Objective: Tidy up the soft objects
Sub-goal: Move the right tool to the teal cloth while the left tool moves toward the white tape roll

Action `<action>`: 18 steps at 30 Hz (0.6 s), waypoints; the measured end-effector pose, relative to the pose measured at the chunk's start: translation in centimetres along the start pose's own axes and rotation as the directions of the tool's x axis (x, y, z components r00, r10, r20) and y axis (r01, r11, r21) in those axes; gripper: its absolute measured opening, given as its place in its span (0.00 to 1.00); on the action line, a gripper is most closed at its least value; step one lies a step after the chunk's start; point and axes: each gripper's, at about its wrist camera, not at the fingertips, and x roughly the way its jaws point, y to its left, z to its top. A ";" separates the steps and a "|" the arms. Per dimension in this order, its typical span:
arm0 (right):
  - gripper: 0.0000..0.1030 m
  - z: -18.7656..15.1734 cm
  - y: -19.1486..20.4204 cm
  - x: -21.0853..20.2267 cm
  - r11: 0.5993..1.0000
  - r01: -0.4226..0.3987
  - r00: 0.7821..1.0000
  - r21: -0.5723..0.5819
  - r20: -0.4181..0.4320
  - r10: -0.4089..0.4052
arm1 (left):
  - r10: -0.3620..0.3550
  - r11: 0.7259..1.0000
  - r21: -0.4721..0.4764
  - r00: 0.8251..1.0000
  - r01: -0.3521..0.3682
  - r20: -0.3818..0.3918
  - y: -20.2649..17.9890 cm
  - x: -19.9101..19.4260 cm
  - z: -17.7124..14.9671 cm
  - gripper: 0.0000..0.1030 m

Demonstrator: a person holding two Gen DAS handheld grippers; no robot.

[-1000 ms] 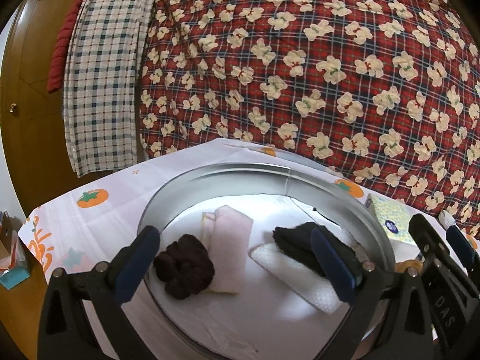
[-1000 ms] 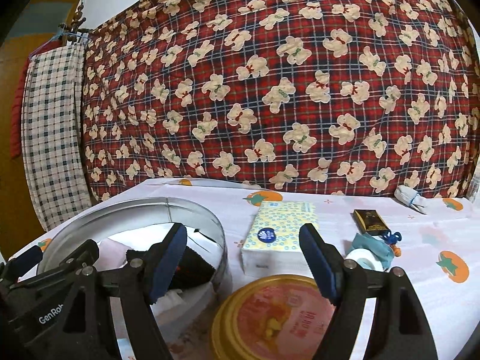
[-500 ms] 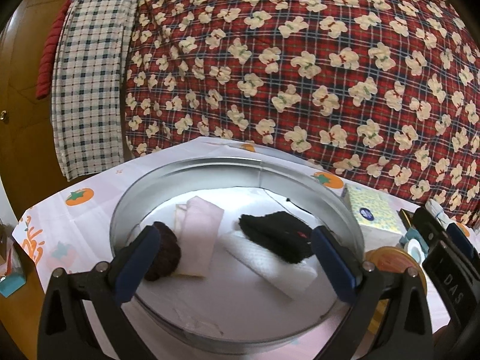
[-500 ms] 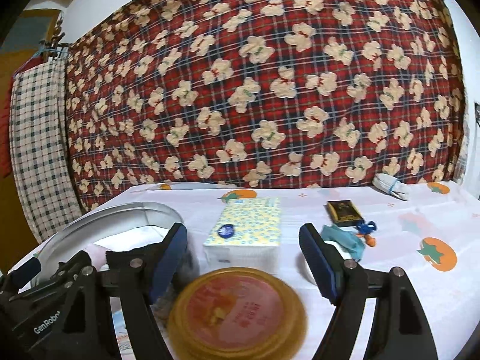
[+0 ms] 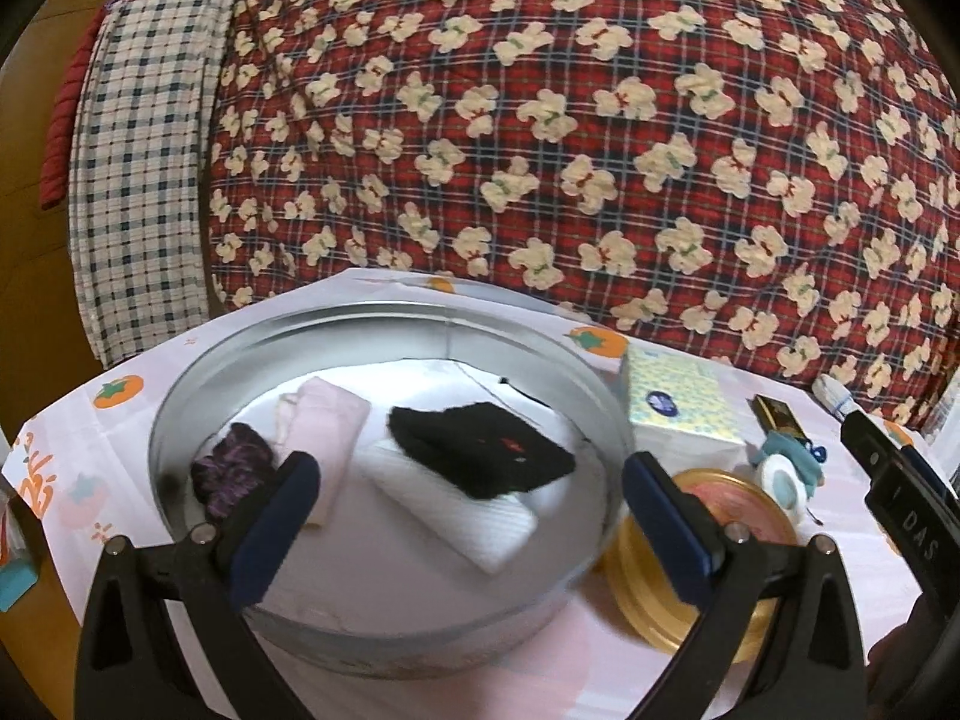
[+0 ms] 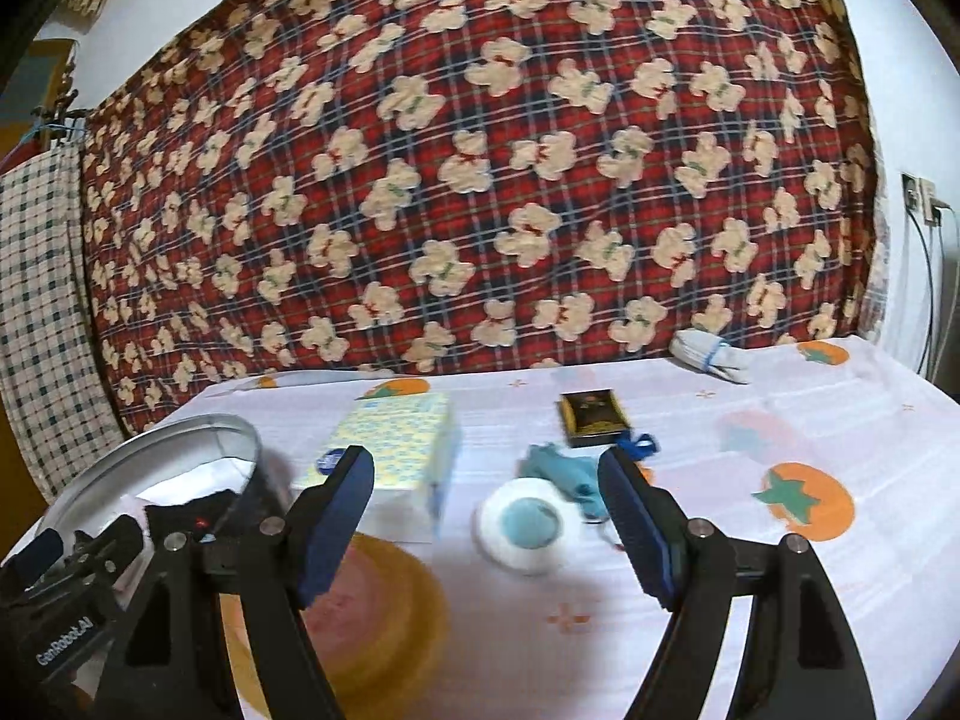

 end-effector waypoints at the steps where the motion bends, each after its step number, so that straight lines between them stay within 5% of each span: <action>1: 0.77 0.1 -0.6 0.0 1.000 0.007 1.000 0.005 -0.002 -0.007 | -0.008 1.000 0.005 1.000 0.008 -0.001 -0.3 -0.1 0.0 0.99; 12: 0.77 0.5 -8.4 0.5 0.984 0.090 0.995 0.152 -0.064 -0.082 | -0.073 0.996 0.057 0.997 0.073 -0.007 -3.9 -0.6 -0.6 0.99; 18: 0.77 0.9 -10.4 1.7 0.987 0.087 0.990 0.135 -0.120 -0.071 | -0.139 0.984 0.108 0.990 0.140 -0.012 -6.4 -1.1 -1.0 0.99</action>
